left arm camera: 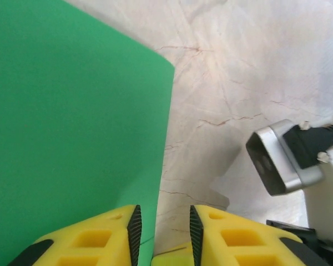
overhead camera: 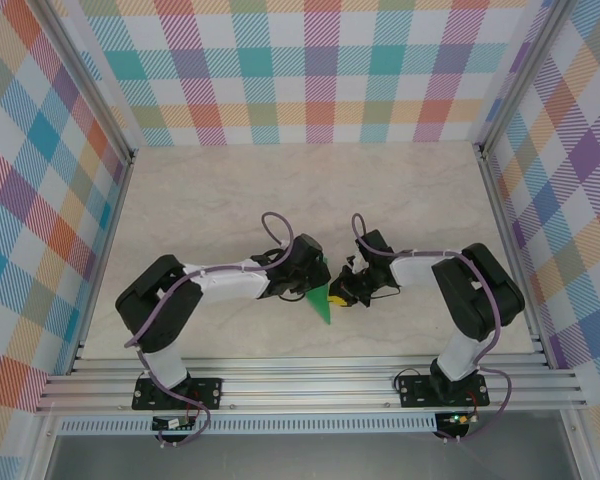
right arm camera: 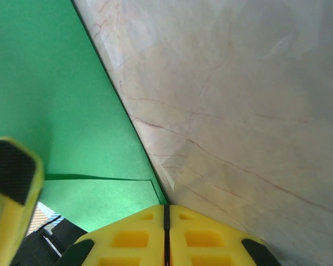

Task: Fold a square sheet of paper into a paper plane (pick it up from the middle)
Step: Fold the wing for the fifth time at the center of the table.

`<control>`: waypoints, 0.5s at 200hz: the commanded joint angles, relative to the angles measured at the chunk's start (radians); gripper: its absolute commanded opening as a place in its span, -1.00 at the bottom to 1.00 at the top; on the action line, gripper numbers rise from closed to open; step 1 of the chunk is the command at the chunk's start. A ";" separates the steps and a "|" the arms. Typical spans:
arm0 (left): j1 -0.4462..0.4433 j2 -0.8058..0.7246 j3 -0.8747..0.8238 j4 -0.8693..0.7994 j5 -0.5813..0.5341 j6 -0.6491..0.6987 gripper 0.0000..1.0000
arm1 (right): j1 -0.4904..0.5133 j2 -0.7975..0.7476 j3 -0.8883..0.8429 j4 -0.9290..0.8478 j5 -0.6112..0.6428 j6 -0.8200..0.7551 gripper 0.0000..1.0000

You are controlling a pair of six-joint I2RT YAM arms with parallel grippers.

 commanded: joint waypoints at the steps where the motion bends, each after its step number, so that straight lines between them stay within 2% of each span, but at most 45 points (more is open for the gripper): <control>1: -0.008 -0.075 -0.025 -0.072 -0.063 0.034 -0.22 | 0.006 0.064 0.002 -0.070 0.128 -0.055 -0.83; 53: -0.008 -0.203 -0.137 -0.090 -0.113 0.026 0.19 | 0.006 0.064 0.026 -0.102 0.139 -0.072 -0.83; 100: -0.008 -0.208 -0.234 0.048 -0.039 -0.017 0.21 | 0.006 0.070 0.039 -0.115 0.140 -0.077 -0.83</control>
